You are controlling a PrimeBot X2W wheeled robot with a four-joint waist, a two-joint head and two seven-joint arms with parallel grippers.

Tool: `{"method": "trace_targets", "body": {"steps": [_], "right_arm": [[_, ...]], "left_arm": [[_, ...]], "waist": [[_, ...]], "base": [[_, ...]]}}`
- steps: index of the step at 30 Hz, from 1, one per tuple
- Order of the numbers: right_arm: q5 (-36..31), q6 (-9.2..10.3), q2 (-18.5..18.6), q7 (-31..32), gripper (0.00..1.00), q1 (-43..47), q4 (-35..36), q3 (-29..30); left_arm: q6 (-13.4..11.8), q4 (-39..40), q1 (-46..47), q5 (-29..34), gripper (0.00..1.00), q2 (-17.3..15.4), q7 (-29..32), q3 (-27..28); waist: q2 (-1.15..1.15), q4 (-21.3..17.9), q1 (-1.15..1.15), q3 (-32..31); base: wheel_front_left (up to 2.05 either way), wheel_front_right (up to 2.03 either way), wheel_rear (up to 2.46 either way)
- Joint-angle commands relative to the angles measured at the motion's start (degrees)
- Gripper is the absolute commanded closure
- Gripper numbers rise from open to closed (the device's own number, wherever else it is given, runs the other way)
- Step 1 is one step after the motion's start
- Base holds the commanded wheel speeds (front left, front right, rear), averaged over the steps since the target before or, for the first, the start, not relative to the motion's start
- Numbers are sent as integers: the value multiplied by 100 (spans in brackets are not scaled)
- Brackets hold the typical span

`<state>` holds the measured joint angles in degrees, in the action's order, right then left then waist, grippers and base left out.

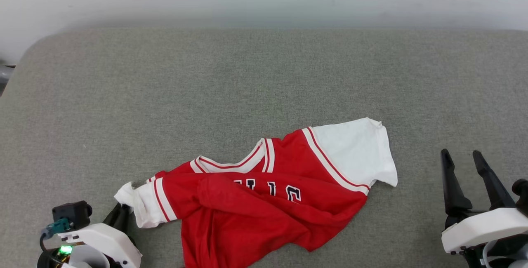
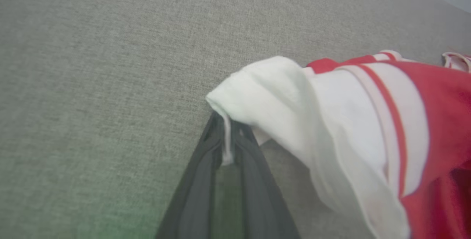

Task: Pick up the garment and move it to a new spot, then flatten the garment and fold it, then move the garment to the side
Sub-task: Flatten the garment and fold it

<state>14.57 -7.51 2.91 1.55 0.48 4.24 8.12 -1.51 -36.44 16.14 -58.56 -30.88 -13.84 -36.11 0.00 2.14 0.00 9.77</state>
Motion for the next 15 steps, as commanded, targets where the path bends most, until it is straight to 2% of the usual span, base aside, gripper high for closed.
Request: {"method": "trace_targets", "body": {"steps": [1,5,11,15], "right_arm": [[-45,4,-5,36,0,-31,50,38],[-111,4,-5,91,0,47,103,84],[-136,4,-6,191,0,175,180,151],[-154,4,-5,249,0,188,218,189]], "left_arm": [[35,-105,-53,77,0,113,-21,14],[-103,-24,12,352,0,144,-132,361],[-383,867,-352,1264,0,288,-138,1455],[-460,1441,-646,1834,0,428,-139,2016]], "waist": [[0,18,0,-65],[0,30,0,-231],[0,80,0,-432],[0,93,0,-495]], "base": [[0,0,0],[0,0,0],[0,0,0],[0,0,0]]}}
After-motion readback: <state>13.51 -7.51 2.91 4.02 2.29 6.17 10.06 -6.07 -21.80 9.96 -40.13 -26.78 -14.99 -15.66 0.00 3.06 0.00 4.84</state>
